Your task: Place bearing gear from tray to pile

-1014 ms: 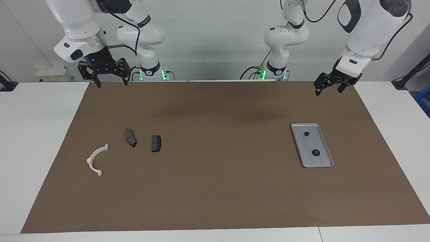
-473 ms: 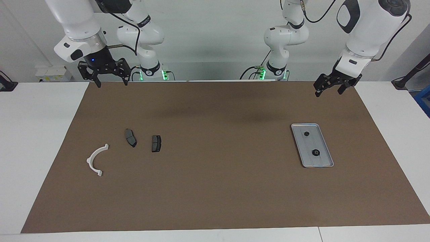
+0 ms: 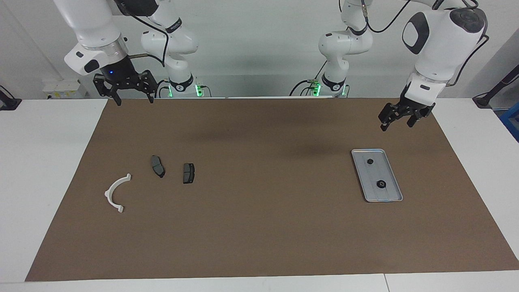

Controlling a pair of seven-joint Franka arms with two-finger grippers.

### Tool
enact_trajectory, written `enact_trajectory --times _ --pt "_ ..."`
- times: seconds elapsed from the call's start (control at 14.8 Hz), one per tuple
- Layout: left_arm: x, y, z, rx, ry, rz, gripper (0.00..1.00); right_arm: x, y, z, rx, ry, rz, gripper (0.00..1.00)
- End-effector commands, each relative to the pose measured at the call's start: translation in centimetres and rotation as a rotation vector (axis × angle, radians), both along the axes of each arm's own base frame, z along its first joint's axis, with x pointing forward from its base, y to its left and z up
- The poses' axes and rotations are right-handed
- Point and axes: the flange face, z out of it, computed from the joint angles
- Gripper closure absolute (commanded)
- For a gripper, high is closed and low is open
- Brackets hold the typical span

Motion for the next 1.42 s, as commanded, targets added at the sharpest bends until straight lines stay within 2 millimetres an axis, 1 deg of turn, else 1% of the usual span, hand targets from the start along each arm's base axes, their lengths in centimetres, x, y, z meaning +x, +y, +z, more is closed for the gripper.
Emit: enact_trajectory --times 0.0,0.14,0.27,0.41,0.47,0.54,0.68,0.74,0.88,1.08,1.15,1.28,1.35 --pt "4.1 3.6 -6.4 0.028 0.014 -0.003 0.0 -0.3 -0.2 0.3 0.026 -0.018 -0.011 0.0" --pt "5.8 4.5 -10.1 0.017 0.0 -0.006 0.0 -0.3 -0.2 0.3 0.026 -0.018 -0.013 0.0" --pt "7.0 4.5 -14.0 0.008 0.016 -0.008 0.0 -0.3 -0.2 0.3 0.026 -0.018 -0.012 0.0" --pt "7.7 4.5 -17.9 -0.002 0.028 -0.008 0.0 -0.3 -0.2 0.4 0.026 -0.019 -0.011 0.0" --pt "7.7 4.6 -19.1 -0.004 0.028 -0.009 0.0 -0.3 -0.2 0.5 0.026 -0.021 -0.011 0.0" --pt "7.8 4.6 -19.5 -0.005 0.017 -0.008 0.07 -0.3 -0.3 0.5 0.026 -0.022 -0.013 0.0" --pt "7.3 4.5 -21.1 -0.007 0.008 -0.006 0.16 -0.3 -0.6 0.5 0.027 -0.022 -0.021 0.0" --pt "6.8 4.2 -22.2 -0.008 0.008 -0.006 0.26 -0.4 -0.5 0.7 0.027 -0.027 -0.021 0.0" --pt "6.3 4.1 -23.3 -0.009 -0.001 -0.009 0.34 -0.4 -0.4 1.0 0.027 -0.033 -0.017 0.0" --pt "5.3 4.1 -24.7 -0.009 0.02 -0.012 0.38 -0.4 0.3 1.3 0.03 -0.039 -0.005 0.0" --pt "5.1 4.1 -25.0 -0.009 0.023 -0.013 0.38 -0.4 0.6 1.4 0.028 -0.04 0.004 0.0" --pt "5.1 4.0 -25.1 -0.01 0.019 -0.013 0.39 -0.4 0.6 1.4 0.028 -0.04 0.004 0.0" --pt "4.9 3.9 -25.3 -0.01 0.022 -0.013 0.44 -0.4 0.9 1.4 0.028 -0.042 0.007 0.0"
